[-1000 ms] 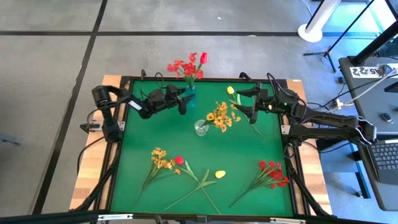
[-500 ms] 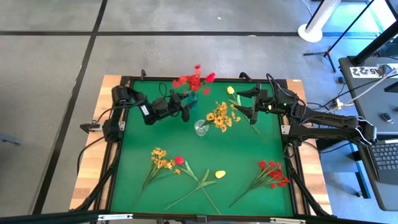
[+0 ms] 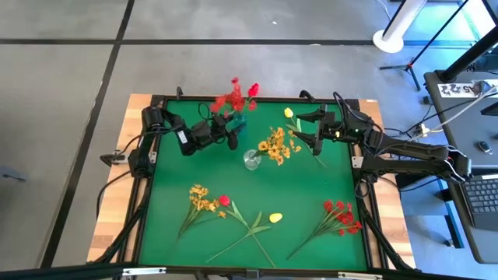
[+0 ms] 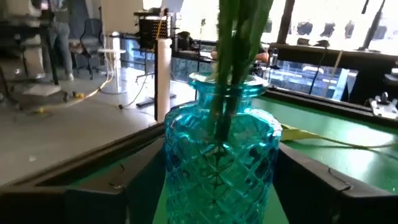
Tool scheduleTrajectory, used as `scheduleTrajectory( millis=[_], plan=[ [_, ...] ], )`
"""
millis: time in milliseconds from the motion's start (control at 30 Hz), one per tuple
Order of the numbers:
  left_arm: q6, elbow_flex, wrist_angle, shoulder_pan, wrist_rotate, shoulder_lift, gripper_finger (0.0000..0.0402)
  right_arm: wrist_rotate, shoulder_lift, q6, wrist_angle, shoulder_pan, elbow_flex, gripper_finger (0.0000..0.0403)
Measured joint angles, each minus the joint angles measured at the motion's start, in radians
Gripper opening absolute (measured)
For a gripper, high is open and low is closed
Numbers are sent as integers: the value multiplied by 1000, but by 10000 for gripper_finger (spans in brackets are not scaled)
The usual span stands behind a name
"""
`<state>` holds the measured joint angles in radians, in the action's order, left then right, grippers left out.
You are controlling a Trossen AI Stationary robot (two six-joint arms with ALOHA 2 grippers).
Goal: Sort flowers into vase by color
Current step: Adjust the flowers in the blue vase, then put the top yellow flower into the transparent vase
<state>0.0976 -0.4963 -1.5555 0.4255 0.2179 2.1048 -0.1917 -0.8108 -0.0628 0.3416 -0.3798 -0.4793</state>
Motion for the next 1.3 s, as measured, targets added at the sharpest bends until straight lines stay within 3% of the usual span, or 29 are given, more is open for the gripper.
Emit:
scheduleTrajectory(
  millis=[167, 433, 767, 967, 1300],
  plan=[
    [32, 7, 87, -30, 64, 9, 302, 0, 0, 0, 0, 0, 0, 323],
    [32, 21, 129, -93, 151, -3, 308, 0, 0, 0, -1, 0, 0, 323],
    [99, 220, 136, -170, 265, -163, 309, 12, 0, -2, -30, 0, 0, 323],
    [237, 340, 133, -252, 225, -313, 303, 141, -1, -43, -274, 0, -19, 323],
    [184, 398, 174, -388, 214, -600, 268, 276, -4, -103, -741, 0, -168, 324]
  ],
)
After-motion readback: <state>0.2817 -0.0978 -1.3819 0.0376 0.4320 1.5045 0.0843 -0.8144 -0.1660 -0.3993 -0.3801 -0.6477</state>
